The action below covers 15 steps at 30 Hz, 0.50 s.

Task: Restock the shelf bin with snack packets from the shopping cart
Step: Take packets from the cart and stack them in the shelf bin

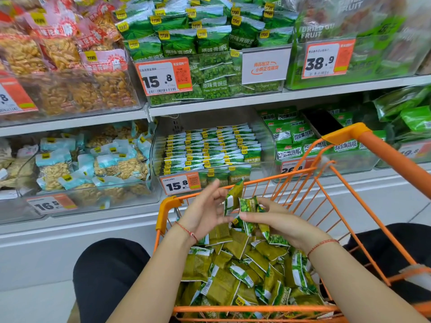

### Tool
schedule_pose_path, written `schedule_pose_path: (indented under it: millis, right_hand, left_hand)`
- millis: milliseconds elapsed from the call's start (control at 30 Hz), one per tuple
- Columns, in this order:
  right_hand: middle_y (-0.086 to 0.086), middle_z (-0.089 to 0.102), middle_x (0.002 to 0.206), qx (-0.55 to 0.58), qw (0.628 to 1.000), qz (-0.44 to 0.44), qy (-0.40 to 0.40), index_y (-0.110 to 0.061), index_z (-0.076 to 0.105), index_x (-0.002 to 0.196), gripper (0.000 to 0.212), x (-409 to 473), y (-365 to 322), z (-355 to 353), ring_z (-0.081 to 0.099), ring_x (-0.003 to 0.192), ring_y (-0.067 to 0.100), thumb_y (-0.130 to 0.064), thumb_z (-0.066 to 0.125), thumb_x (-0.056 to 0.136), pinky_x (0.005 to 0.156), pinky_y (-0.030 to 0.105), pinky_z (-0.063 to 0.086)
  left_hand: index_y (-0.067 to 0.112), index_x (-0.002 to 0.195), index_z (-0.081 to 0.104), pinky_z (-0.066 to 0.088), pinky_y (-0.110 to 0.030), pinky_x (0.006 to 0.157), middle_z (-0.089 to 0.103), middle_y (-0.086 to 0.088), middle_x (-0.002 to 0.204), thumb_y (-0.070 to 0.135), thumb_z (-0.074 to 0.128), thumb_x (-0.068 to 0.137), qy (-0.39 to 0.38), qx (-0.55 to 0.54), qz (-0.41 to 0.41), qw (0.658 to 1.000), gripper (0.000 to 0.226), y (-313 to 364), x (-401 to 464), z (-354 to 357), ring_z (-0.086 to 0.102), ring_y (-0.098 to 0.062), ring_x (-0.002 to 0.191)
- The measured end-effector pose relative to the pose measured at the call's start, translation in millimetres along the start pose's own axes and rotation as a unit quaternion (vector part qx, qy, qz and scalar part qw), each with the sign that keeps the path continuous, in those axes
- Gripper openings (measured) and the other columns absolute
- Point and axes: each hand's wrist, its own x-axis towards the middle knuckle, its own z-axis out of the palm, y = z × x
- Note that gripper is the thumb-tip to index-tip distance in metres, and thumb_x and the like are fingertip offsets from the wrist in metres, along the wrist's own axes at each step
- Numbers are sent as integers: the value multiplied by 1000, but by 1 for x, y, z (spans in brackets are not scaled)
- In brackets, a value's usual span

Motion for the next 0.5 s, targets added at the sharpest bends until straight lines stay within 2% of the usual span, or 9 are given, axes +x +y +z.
schedule_pose_path:
  millis: [67,133,200,233,267,333,400,433,500]
  right_hand:
    - [-1,21,156,-23,998,-44,50,-22,20,150,103,-1,-1,1,25,141,22,-47,77,69,111,39,27]
    - [0,22,156,-21,996,-57,67,-22,21,149,98,-1,-2,1,25,141,21,-43,77,71,110,38,28]
    - [1,24,155,-9,993,-69,92,-23,25,148,94,-3,-6,0,26,140,21,-39,78,72,109,38,29]
    - [1,25,155,-5,992,-72,101,-23,27,147,92,-3,-7,-1,27,140,22,-37,79,72,108,38,29]
    - [1,25,154,1,992,-73,103,-23,29,146,91,-3,-7,-2,27,140,22,-35,79,72,108,38,29]
    - [1,27,154,0,991,-73,108,-22,31,146,88,-2,-7,-2,28,139,22,-31,80,73,107,37,30]
    - [2,29,153,-25,992,-69,102,-20,31,146,85,-3,-6,0,29,138,21,-26,79,75,104,34,30]
    - [2,30,152,-38,993,-64,97,-19,31,146,84,-2,-6,1,30,138,21,-23,78,76,103,32,30]
    - [2,32,151,-49,993,-55,90,-19,32,146,80,-2,-5,1,32,136,20,-20,75,78,99,30,30]
  left_hand:
    - [11,92,65,53,-28,67,61,-2,96,21,72,78,41,35,35,998,19,0,-3,3,62,-14,82]
    - [14,110,60,52,-24,65,63,0,87,3,66,78,62,38,60,996,34,2,-4,2,64,-8,71]
    - [13,126,53,52,-23,63,68,0,76,-2,65,77,60,33,68,995,52,4,-4,-3,66,-11,68]
    - [10,131,49,53,-24,67,70,-4,82,-3,70,74,66,41,70,995,62,5,-3,-4,67,-13,73]
    - [6,137,43,52,-27,75,69,-11,100,-3,73,72,82,61,69,992,72,5,-3,-4,67,-17,85]
    - [-1,146,24,46,-30,91,46,-18,137,-7,70,76,123,77,85,986,84,4,0,-3,57,-21,111]
    - [-5,147,12,45,-28,92,35,-12,143,-9,64,78,134,59,103,984,87,0,2,-3,54,-19,113]
    - [-6,147,9,45,-30,94,32,-15,148,-5,67,74,136,38,106,984,93,0,3,-4,54,-22,115]
    - [-5,147,12,39,-37,103,38,-23,145,0,77,66,131,8,115,985,104,3,3,-7,50,-27,122]
